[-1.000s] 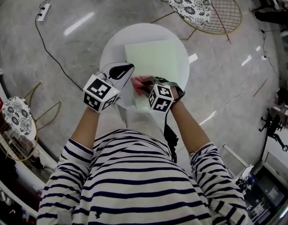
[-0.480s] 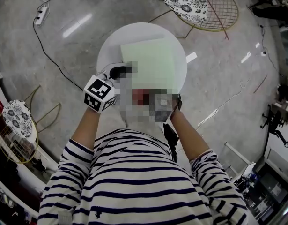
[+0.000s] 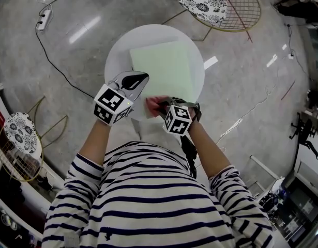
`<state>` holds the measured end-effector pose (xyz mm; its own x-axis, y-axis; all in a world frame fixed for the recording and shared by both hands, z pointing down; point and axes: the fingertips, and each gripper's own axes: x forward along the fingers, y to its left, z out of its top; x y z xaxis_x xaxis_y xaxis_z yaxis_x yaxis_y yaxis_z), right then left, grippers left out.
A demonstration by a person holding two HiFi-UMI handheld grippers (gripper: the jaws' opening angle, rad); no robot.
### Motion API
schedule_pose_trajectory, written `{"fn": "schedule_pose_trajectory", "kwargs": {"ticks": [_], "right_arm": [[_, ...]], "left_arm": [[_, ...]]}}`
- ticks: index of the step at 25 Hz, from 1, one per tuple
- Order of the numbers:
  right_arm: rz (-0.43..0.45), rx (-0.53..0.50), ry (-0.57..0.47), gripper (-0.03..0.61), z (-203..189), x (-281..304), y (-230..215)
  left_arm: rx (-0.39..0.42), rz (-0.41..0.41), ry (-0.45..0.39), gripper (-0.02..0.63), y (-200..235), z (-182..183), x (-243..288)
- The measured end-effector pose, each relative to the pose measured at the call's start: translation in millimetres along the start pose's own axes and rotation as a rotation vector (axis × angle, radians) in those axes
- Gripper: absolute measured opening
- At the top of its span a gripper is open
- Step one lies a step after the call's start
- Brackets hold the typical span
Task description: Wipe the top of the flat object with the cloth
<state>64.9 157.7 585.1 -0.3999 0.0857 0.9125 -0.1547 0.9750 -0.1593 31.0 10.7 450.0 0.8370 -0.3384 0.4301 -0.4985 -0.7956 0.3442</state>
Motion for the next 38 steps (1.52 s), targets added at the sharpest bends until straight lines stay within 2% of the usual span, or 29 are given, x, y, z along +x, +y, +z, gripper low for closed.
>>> {"fn": "schedule_pose_trajectory", "kwargs": {"ticks": [12,15,20,24,30,34,38], "right_arm": [[-0.056,0.106,0.047,0.069,-52.2,-20.8,-18.4],[-0.060,0.113,0.053,0.069,-58.4,-23.6,-20.6],[-0.059,0.107,0.059,0.069,-61.7,-24.6,-21.2],[-0.054,0.099,0.064,0.069,-61.2,-23.2,-21.7],[-0.042,0.091,0.073,0.069,-60.8,-22.4,-22.7],[-0.038,0.087,0.075,0.071,-61.4,-21.5,-22.9],[-0.036,0.087,0.076,0.069,-60.1,-20.9,-25.1]], "left_arm": [[0.028,-0.038,0.090,0.006,-14.9,-22.8,14.9],[0.045,-0.037,0.148,0.006,-15.0,-38.1,20.4],[0.071,-0.029,0.296,0.011,-14.0,-76.8,29.6],[0.056,-0.032,0.396,0.080,-12.2,-104.9,35.6],[0.053,-0.030,0.457,0.153,-11.4,-123.6,46.4],[0.058,-0.021,0.504,0.160,-11.0,-133.3,53.2],[0.064,-0.017,0.517,0.160,-9.9,-134.3,53.8]]}}
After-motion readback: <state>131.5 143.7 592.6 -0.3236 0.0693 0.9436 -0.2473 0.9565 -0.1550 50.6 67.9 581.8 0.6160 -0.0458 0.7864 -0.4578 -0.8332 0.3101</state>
